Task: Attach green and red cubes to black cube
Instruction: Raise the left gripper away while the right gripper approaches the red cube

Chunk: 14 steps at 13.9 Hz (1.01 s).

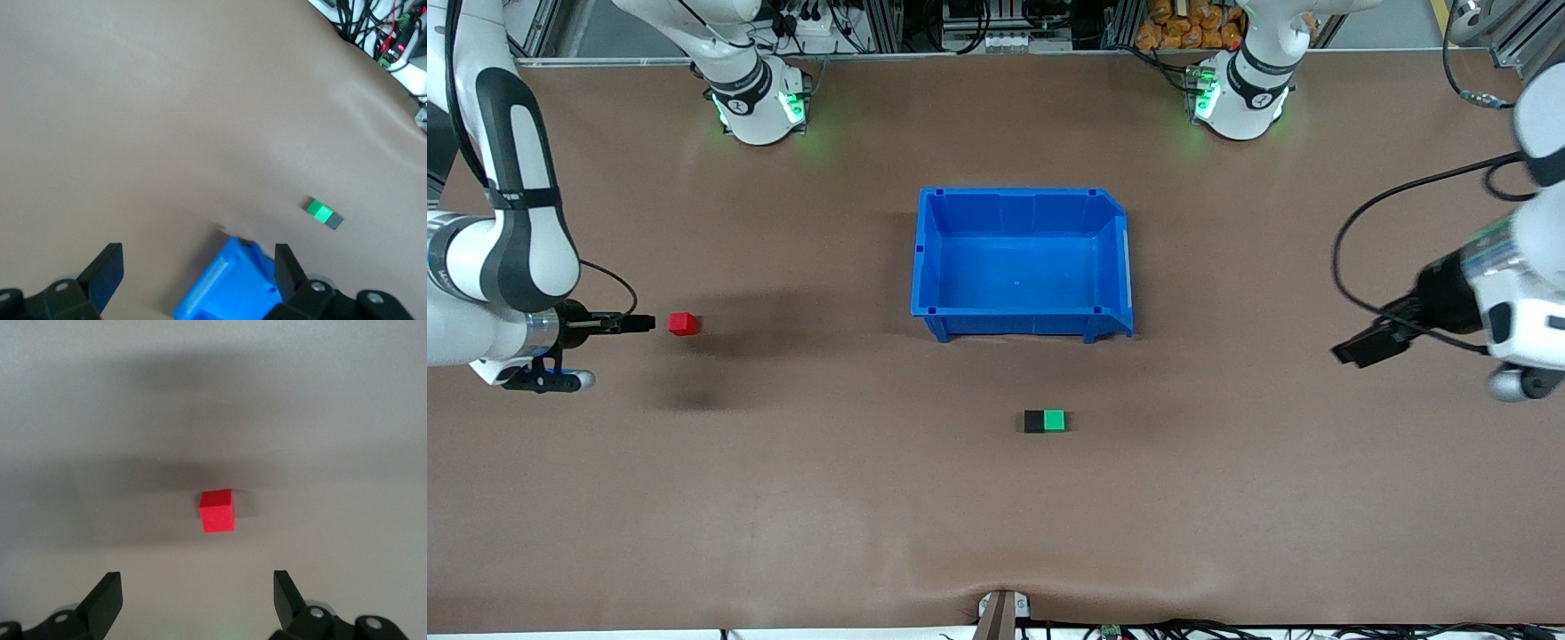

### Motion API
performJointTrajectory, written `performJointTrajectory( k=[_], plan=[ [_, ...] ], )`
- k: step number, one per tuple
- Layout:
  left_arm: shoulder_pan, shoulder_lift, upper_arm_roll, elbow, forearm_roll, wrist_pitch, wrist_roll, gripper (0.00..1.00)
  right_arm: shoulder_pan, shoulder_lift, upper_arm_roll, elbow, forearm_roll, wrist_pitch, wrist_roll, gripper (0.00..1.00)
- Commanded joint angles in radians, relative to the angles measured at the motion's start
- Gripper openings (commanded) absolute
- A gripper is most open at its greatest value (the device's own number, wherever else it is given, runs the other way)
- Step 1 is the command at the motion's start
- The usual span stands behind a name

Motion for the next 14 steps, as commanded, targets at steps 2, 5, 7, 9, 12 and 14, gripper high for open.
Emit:
performJointTrajectory(
  k=[2, 5, 7, 9, 12, 14],
  plan=[
    [0.052, -0.080, -0.008, -0.034, 0.012, -0.042, 0.145, 1.00, -0.002, -0.005, 0.006, -0.043, 0.004, 0.056, -0.003, 1.00],
    [0.047, -0.092, -0.016, -0.035, 0.041, -0.089, 0.167, 1.00, -0.001, 0.009, 0.006, -0.044, 0.004, 0.066, -0.006, 1.00],
    [0.047, -0.121, -0.020, -0.046, 0.056, -0.112, 0.205, 1.00, -0.001, 0.015, 0.006, -0.058, 0.001, 0.092, -0.010, 1.00],
    [0.047, -0.139, -0.024, -0.048, 0.065, -0.163, 0.278, 1.00, 0.001, 0.015, 0.006, -0.076, 0.000, 0.124, -0.010, 1.00],
    [0.026, -0.163, -0.031, -0.084, 0.096, -0.169, 0.286, 1.00, 0.001, 0.022, 0.006, -0.092, -0.007, 0.156, -0.045, 1.00],
    [0.001, -0.157, -0.069, -0.086, 0.153, -0.167, 0.288, 1.00, -0.004, 0.023, 0.006, -0.113, -0.007, 0.199, -0.077, 1.00]
  ],
)
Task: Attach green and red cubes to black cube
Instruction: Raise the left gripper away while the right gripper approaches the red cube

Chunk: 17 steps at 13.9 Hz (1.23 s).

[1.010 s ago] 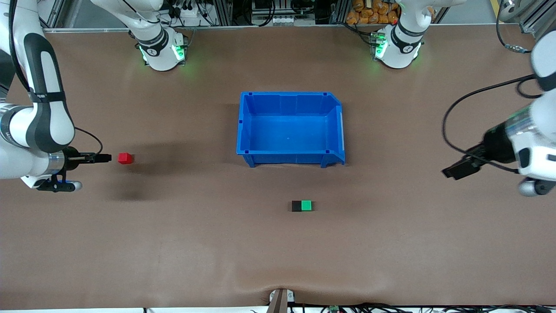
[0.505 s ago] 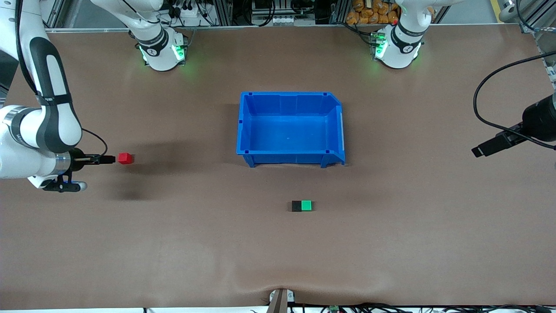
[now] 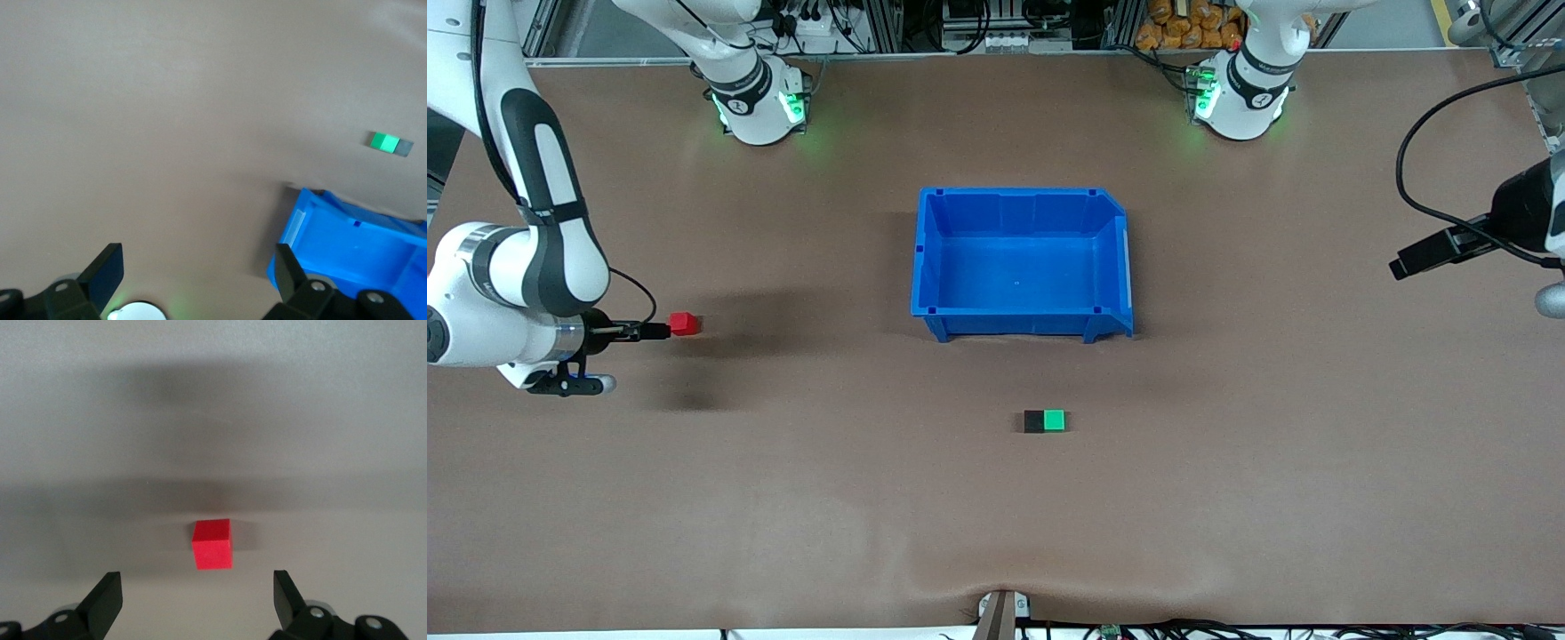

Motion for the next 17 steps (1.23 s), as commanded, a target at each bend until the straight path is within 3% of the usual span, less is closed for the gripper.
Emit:
performJointTrajectory(
  k=[1, 10, 15, 17],
  plan=[
    [-0.024, -0.024, -0.052, -0.036, 0.063, 0.001, 0.007, 1.00, -0.006, -0.004, 0.004, -0.039, -0.006, 0.054, -0.036, 1.00],
    [0.003, -0.039, -0.049, -0.028, 0.061, -0.004, 0.007, 1.00, -0.003, 0.019, 0.004, -0.098, -0.006, 0.155, -0.034, 1.00],
    [0.029, -0.073, -0.058, -0.068, 0.060, -0.017, 0.081, 1.00, -0.003, 0.050, 0.005, -0.102, -0.006, 0.169, -0.034, 1.00],
    [0.036, -0.117, -0.058, -0.125, 0.057, -0.013, 0.081, 1.00, -0.001, 0.052, 0.005, -0.141, -0.006, 0.233, -0.034, 1.00]
  ],
)
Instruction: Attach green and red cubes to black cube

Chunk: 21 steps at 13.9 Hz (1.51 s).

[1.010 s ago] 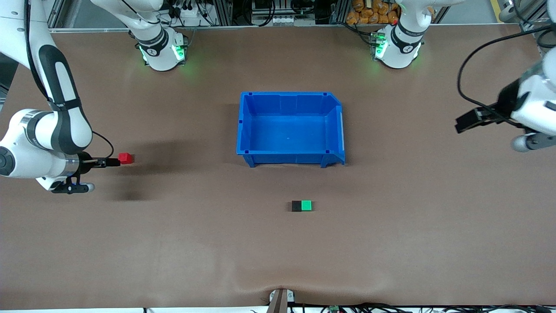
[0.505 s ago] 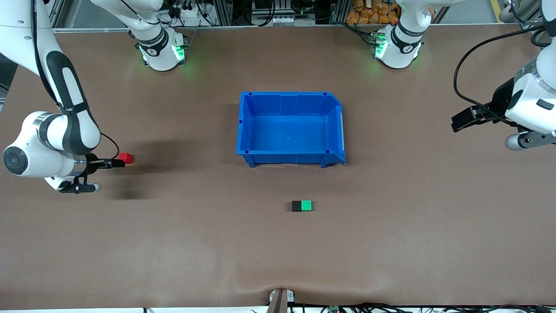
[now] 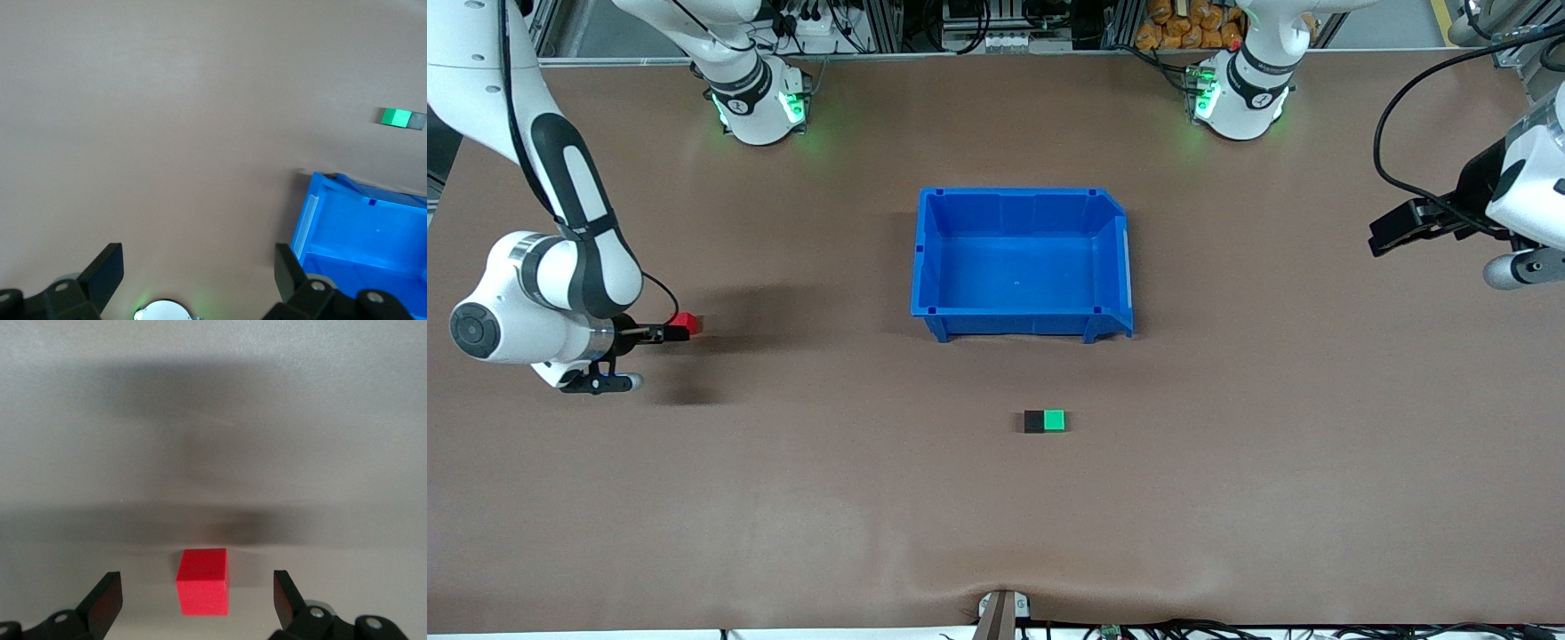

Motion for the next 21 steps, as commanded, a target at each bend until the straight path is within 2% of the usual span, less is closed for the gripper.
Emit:
performJointTrajectory(
  k=[1, 6, 8, 13, 15, 16, 18, 19, 20, 21],
  plan=[
    [0.025, -0.100, -0.009, -0.128, 0.015, 0.017, 0.026, 1.00, 0.000, -0.003, 0.005, -0.058, -0.005, 0.088, -0.010, 1.00],
    [0.067, -0.255, -0.009, -0.352, 0.005, 0.135, 0.109, 1.00, 0.006, -0.002, 0.005, -0.079, -0.005, 0.098, -0.002, 0.90],
    [0.067, -0.292, -0.009, -0.401, 0.005, 0.155, 0.109, 1.00, 0.009, -0.002, 0.005, -0.090, -0.004, 0.099, 0.001, 0.85],
    [0.065, -0.287, -0.009, -0.399, 0.005, 0.155, 0.111, 1.00, 0.008, 0.011, 0.005, -0.107, -0.005, 0.120, 0.002, 0.79],
    [0.068, -0.286, -0.003, -0.397, 0.002, 0.155, 0.111, 1.00, 0.009, 0.012, 0.005, -0.108, -0.004, 0.122, 0.002, 0.68],
    [0.068, -0.284, -0.002, -0.392, 0.002, 0.155, 0.111, 1.00, 0.009, 0.014, 0.005, -0.108, -0.004, 0.127, 0.002, 0.67],
    [0.068, -0.281, -0.002, -0.388, 0.002, 0.154, 0.112, 1.00, 0.009, 0.015, 0.005, -0.108, -0.005, 0.125, 0.001, 0.55],
    [0.068, -0.278, -0.002, -0.385, 0.002, 0.154, 0.112, 1.00, 0.009, 0.017, 0.005, -0.107, -0.005, 0.125, 0.001, 0.46],
    [0.068, -0.275, -0.002, -0.383, 0.002, 0.154, 0.112, 1.00, 0.009, 0.020, 0.005, -0.107, -0.005, 0.127, 0.001, 0.35],
    [0.067, -0.272, -0.002, -0.376, -0.008, 0.154, 0.112, 1.00, 0.008, 0.021, 0.005, -0.107, -0.005, 0.124, 0.001, 0.15]
  ],
)
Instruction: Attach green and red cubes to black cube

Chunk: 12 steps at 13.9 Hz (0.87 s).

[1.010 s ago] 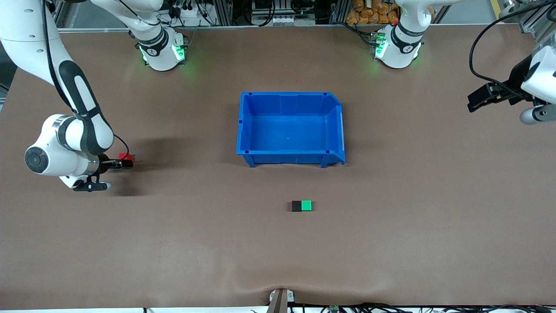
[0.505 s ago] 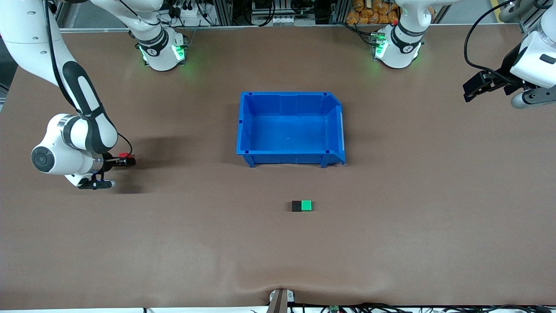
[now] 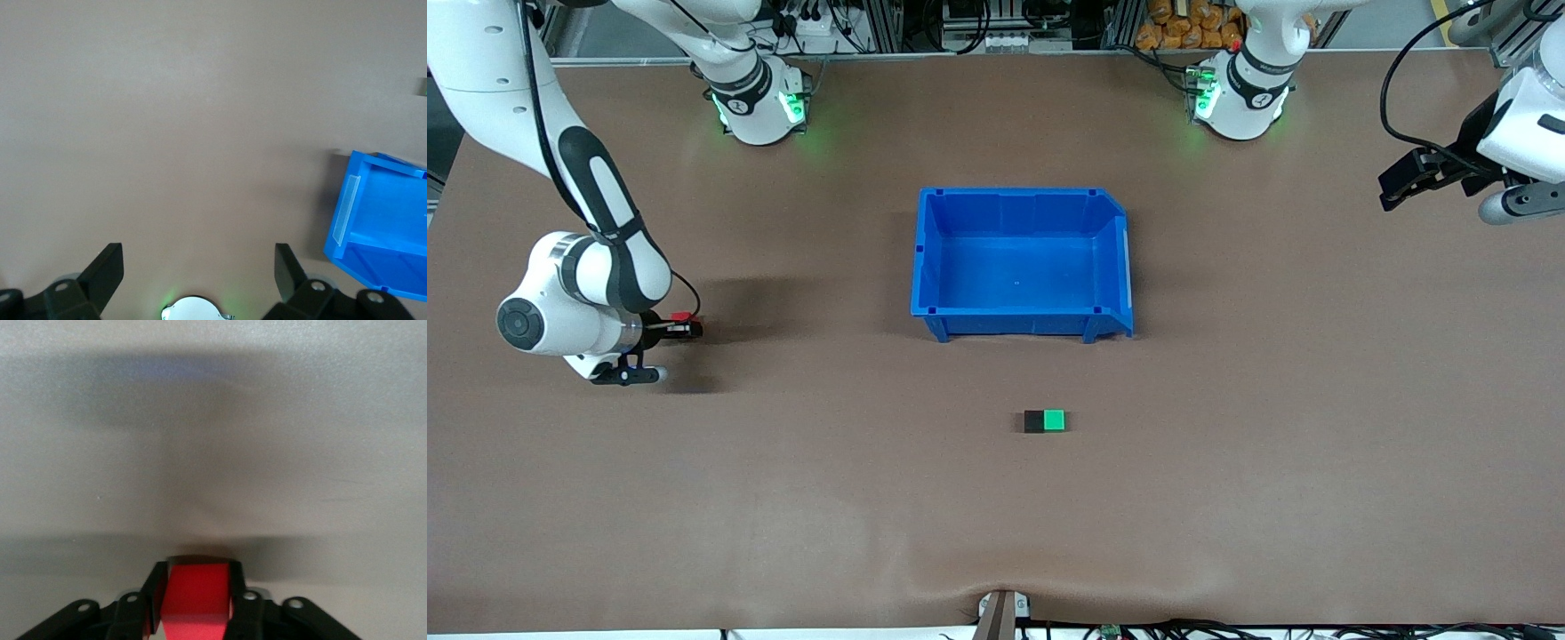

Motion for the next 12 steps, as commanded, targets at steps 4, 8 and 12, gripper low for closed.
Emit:
performJointTrajectory(
  k=[4, 8, 12],
  plan=[
    [0.011, 0.007, -0.007, 0.013, -0.013, 0.004, 0.022, 1.00, -0.001, 0.001, 0.000, -0.009, -0.005, 0.005, 0.001, 0.00],
    [0.009, 0.007, -0.007, 0.013, -0.013, 0.003, 0.022, 1.00, -0.005, 0.001, 0.000, 0.024, -0.005, -0.035, 0.001, 0.00],
    [0.005, 0.007, -0.014, 0.013, -0.013, 0.003, 0.020, 1.00, -0.018, 0.010, 0.000, 0.087, -0.002, -0.130, 0.004, 0.00]
  ],
)
